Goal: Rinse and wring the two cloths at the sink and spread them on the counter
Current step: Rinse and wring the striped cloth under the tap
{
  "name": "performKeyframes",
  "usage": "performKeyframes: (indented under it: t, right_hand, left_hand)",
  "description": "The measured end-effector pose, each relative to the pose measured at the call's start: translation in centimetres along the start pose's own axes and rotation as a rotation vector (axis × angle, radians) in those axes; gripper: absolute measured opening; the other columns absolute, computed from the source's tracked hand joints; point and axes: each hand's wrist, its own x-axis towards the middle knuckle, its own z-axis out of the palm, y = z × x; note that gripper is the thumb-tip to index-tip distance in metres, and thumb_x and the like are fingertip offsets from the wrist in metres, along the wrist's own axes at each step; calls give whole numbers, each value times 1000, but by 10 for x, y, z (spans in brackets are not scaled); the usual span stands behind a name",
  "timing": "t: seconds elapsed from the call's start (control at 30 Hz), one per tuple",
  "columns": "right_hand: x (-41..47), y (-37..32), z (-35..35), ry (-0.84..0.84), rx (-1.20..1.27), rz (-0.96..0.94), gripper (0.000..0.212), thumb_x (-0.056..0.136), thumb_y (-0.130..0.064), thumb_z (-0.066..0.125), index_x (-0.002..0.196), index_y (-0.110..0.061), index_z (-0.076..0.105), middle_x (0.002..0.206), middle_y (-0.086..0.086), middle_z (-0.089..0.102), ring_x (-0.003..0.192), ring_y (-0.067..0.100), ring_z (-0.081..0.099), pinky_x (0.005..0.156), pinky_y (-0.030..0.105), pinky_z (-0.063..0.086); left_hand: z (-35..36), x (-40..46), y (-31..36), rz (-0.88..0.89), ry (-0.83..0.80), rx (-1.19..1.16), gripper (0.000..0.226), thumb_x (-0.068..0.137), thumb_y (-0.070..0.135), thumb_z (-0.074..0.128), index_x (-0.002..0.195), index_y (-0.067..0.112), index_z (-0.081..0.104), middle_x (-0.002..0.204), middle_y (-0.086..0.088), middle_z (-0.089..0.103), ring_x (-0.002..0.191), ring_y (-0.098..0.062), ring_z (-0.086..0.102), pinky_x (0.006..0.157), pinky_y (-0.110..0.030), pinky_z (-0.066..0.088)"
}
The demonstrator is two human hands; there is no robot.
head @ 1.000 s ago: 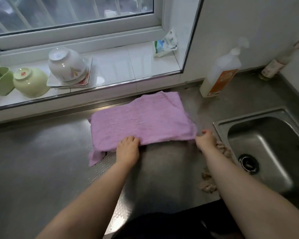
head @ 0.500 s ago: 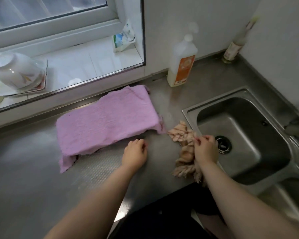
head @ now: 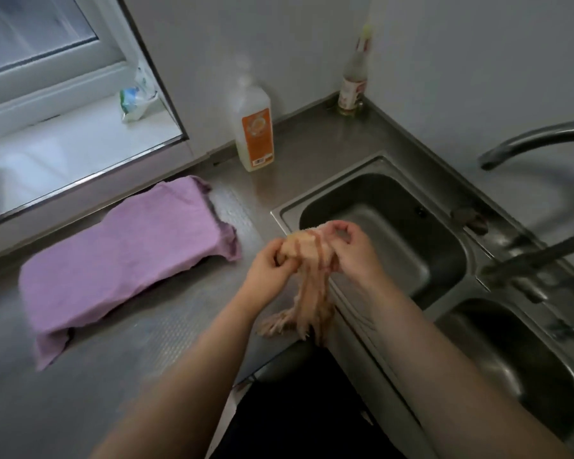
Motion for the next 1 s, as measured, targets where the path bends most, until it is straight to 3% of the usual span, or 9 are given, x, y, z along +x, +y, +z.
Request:
performKeyframes:
  t: [0.07,0.17,0.27,0.37,0.5,0.63,0.77,0.87,1.0]
  right_hand:
    - [-3,-1,-26,-119,5,44,32,95,-27,57,126,-23,50,102,2,65,82,13,67,64,27,57]
    - [-4,-1,-58,-177,-55,11,28,96,-18,56,123,-12,57,94,-3,66,66,1,66,55,19,53]
    - [-2,0,-92,16,-43,-52,20,95,-25,57,107,-11,66,88,0,69,74,8,69,65,30,58]
    - [1,5,-128,194,15,-61,9,93,-33,59,87,-28,65,90,1,70,90,21,68,79,41,58]
    - [5,19,-166,272,-4,-18,16,94,-33,58,105,-21,61,100,0,66,94,21,66,80,37,57]
    - [21,39,-215,736,139,102,38,97,-22,53,131,-6,46,119,9,54,107,24,56,84,30,45]
    - [34,49,-276,1179,226,240,46,100,-23,44,141,-1,36,145,19,39,132,33,40,105,33,32]
    - [42,58,-309,1135,128,379,47,104,-30,29,143,-4,35,148,19,35,134,33,36,108,35,27]
    - [48,73,-318,1044,35,331,43,103,-20,28,145,-13,28,146,15,40,127,33,43,106,39,34]
  left_hand:
    - [13,0,23,-43,-13,-145,14,93,8,55,97,21,57,89,1,63,80,-10,61,68,-19,48]
    - [36,9,53,-103,-115,-370,21,88,7,56,109,11,56,103,-11,65,92,-24,66,78,-32,55]
    - [60,24,72,-194,-273,-527,44,83,14,62,124,3,52,117,-18,62,107,-33,63,93,-46,52]
    - [88,35,83,-281,-452,-513,45,91,19,62,130,-1,50,120,-19,64,112,-33,63,93,-42,53]
    - [130,50,90,-295,-410,-477,23,96,8,53,116,0,61,106,-13,69,96,-22,68,86,-33,56]
    - [163,76,101,-328,-351,-618,23,97,0,44,112,5,60,99,-12,68,89,-21,68,70,-30,58]
    - [189,97,116,-402,-422,-744,33,99,4,38,127,6,55,104,-16,66,91,-26,66,77,-36,57]
    - [201,107,126,-458,-456,-831,37,98,13,43,132,0,49,100,-16,66,86,-25,67,74,-34,57]
    - [210,119,132,-500,-461,-891,33,97,16,44,124,0,53,100,-17,69,86,-26,69,77,-37,57]
